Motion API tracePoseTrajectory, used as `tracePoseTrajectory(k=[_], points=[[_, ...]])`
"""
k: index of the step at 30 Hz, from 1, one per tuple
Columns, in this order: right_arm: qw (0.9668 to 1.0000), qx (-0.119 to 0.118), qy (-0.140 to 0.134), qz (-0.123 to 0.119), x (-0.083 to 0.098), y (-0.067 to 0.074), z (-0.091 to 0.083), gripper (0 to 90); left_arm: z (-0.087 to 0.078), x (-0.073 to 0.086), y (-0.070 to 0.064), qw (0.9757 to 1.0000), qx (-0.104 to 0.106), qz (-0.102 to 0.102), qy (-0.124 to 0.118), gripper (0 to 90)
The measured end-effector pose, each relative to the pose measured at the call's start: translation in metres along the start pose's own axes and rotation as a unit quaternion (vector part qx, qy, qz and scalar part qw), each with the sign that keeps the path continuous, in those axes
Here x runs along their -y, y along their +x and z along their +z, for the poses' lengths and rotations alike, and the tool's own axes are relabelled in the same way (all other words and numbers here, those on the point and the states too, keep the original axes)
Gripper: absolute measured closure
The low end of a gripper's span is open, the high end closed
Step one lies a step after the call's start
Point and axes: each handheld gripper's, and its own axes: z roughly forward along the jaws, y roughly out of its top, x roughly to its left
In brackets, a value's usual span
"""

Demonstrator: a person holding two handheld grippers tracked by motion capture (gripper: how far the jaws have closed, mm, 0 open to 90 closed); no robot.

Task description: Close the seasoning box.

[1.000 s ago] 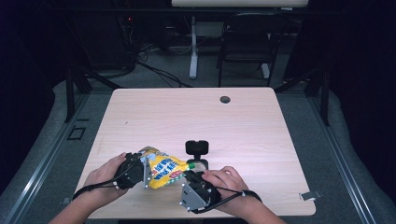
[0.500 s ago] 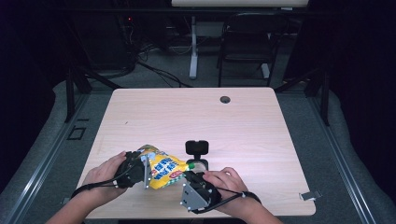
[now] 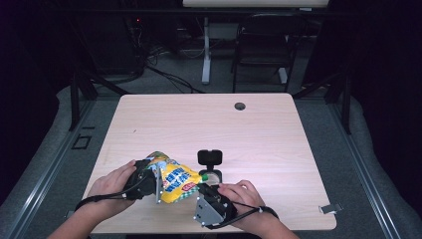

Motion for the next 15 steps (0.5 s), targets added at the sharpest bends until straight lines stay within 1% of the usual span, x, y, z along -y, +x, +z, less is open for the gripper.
tracePoseTrajectory(k=[1, 2, 3, 4, 7, 9, 11, 12, 15], points=[[1.0000, 0.000, 0.005, -0.003, 0.0000, -0.0002, -0.0005, 90.0, 0.0010, -0.0001, -0.0013, 0.9999, -0.006, -0.007, -0.009, 58.2], [1.0000, 0.001, 0.005, -0.004, 0.0005, 0.0004, -0.0004, 90.0, 0.0008, -0.0005, -0.0016, 0.9999, -0.012, -0.003, -0.008, 58.2], [1.0000, 0.001, 0.005, -0.004, 0.0005, 0.0004, -0.0004, 90.0, 0.0008, -0.0005, -0.0016, 0.9999, -0.012, -0.003, -0.008, 58.2], [1.0000, 0.002, 0.004, -0.002, 0.0014, 0.0017, 0.0006, 90.0, 0.0001, -0.0015, -0.0020, 0.9999, -0.014, 0.002, -0.003, 58.2], [1.0000, 0.002, 0.002, -0.002, 0.0025, 0.0026, 0.0013, 90.0, -0.0006, -0.0024, -0.0020, 0.9998, -0.019, 0.009, 0.001, 58.3], [1.0000, 0.001, 0.007, -0.003, 0.0029, 0.0027, 0.0006, 90.0, -0.0006, -0.0028, -0.0024, 0.9996, -0.025, 0.013, -0.001, 58.3], [1.0000, 0.002, 0.004, 0.000, 0.0036, 0.0034, 0.0013, 90.0, -0.0009, -0.0032, -0.0026, 0.9995, -0.026, 0.016, 0.001, 58.3], [1.0000, 0.001, 0.001, 0.003, 0.0040, 0.0040, 0.0018, 90.0, -0.0007, -0.0031, -0.0034, 0.9993, -0.034, 0.016, -0.003, 58.3], [1.0000, 0.002, 0.002, 0.003, 0.0043, 0.0045, 0.0015, 90.0, -0.0013, -0.0038, -0.0030, 0.9993, -0.032, 0.019, 0.000, 58.3]])
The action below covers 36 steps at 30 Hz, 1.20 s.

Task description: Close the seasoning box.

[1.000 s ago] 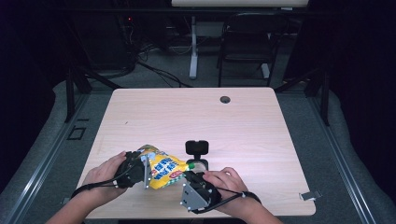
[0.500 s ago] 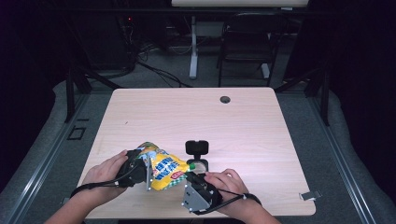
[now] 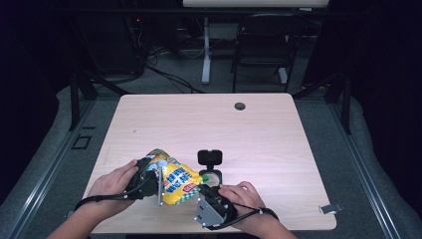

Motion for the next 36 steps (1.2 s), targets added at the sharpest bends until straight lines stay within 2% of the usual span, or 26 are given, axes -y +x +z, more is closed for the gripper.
tracePoseTrajectory(k=[12, 17, 24, 28, 29, 36], points=[[1.0000, 0.002, 0.003, 0.009, 0.004, 0.003, 0.002, 90.0, 0.000, -0.003, 0.000, 0.9998, -0.012, 0.017, 0.007, 58.3], [0.9999, 0.001, 0.007, 0.010, 0.005, 0.005, 0.003, 90.0, 0.000, -0.005, 0.000, 0.9992, -0.021, 0.031, 0.009, 58.3], [0.9999, 0.001, 0.005, 0.014, 0.007, 0.006, 0.004, 90.0, 0.000, -0.006, 0.000, 0.9990, -0.023, 0.037, 0.012, 58.4], [0.9998, 0.002, 0.006, 0.019, 0.008, 0.007, 0.004, 90.0, 0.000, -0.007, 0.000, 0.9986, -0.026, 0.043, 0.015, 58.4], [0.9998, 0.001, 0.005, 0.021, 0.008, 0.008, 0.005, 90.0, 0.000, -0.008, 0.000, 0.9982, -0.032, 0.049, 0.014, 58.4], [0.9997, 0.002, 0.005, 0.025, 0.010, 0.009, 0.005, 90.0, 0.000, -0.010, 0.000, 0.9975, -0.035, 0.059, 0.019, 58.4]])
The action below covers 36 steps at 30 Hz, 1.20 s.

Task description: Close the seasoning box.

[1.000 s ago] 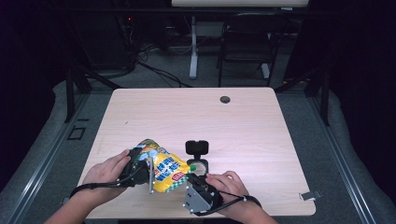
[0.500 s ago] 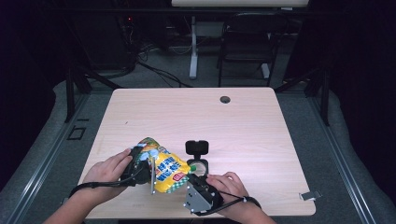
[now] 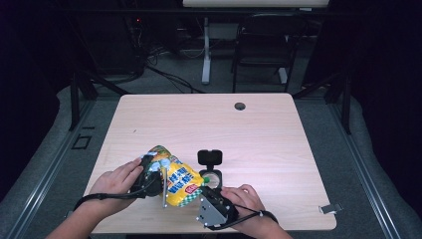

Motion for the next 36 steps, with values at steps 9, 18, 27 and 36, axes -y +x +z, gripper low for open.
tracePoseTrajectory(k=[9, 18, 27, 36], points=[[1.0000, -0.002, 0.005, 0.002, 0.0016, 0.0014, 0.0000, 90.0, -0.0005, -0.0018, 0.0002, 0.9999, -0.005, 0.015, 0.003, 58.4], [1.0000, -0.003, 0.000, 0.009, 0.0040, 0.0032, 0.0019, 90.0, -0.0017, -0.0033, 0.0006, 0.9997, -0.009, 0.023, 0.006, 58.5], [0.9999, -0.003, 0.002, 0.010, 0.0043, 0.0052, 0.0028, 90.0, -0.0040, -0.0043, 0.0024, 0.9995, -0.012, 0.030, 0.008, 60.2], [0.9999, -0.003, 0.004, 0.013, 0.0056, 0.0068, 0.0039, 90.0, -0.0045, -0.0067, 0.0021, 0.9989, -0.014, 0.043, 0.015, 60.5]])
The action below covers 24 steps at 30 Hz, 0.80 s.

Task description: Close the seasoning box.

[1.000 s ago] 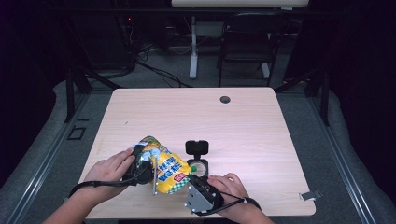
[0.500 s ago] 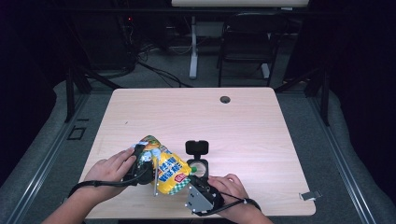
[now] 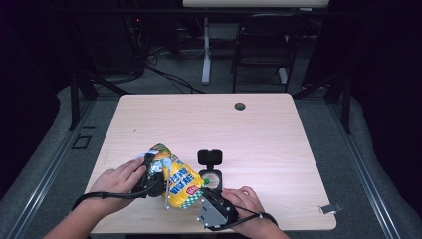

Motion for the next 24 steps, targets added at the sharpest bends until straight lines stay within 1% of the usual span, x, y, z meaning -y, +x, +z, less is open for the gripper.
tracePoseTrajectory(k=[2, 4, 5, 8, 12, 19, 23, 24], points=[[1.0000, -0.002, 0.005, -0.004, 0.0001, 0.0008, 0.0002, 90.0, -0.0005, -0.0004, -0.0004, 1.0000, -0.003, 0.003, 0.001, 60.6], [1.0000, -0.002, 0.004, -0.003, 0.0002, 0.0010, 0.0003, 90.0, -0.0006, -0.0005, -0.0001, 1.0000, -0.003, 0.004, 0.000, 60.6], [1.0000, -0.002, 0.006, -0.003, 0.0002, 0.0010, 0.0001, 90.0, -0.0012, -0.0008, -0.0001, 0.9999, -0.008, 0.008, 0.001, 60.6], [1.0000, -0.004, 0.008, 0.000, 0.0001, 0.0020, 0.0003, 90.0, -0.0023, -0.0014, 0.0008, 0.9998, -0.006, 0.016, 0.007, 60.7], [1.0000, -0.003, 0.001, 0.002, 0.0007, 0.0030, 0.0017, 90.0, -0.0025, -0.0019, 0.0002, 0.9998, -0.007, 0.015, 0.008, 60.7], [1.0000, -0.004, 0.005, 0.000, 0.0015, 0.0036, 0.0019, 90.0, -0.0033, -0.0035, 0.0015, 0.9995, -0.011, 0.026, 0.011, 60.8], [1.0000, -0.004, 0.006, 0.001, 0.0024, 0.0043, 0.0025, 90.0, -0.0037, -0.0053, 0.0027, 0.9993, -0.011, 0.033, 0.015, 60.8], [1.0000, -0.004, 0.002, 0.005, 0.0029, 0.0046, 0.0032, 90.0, -0.0037, -0.0053, 0.0027, 0.9993, -0.011, 0.033, 0.015, 60.8]])
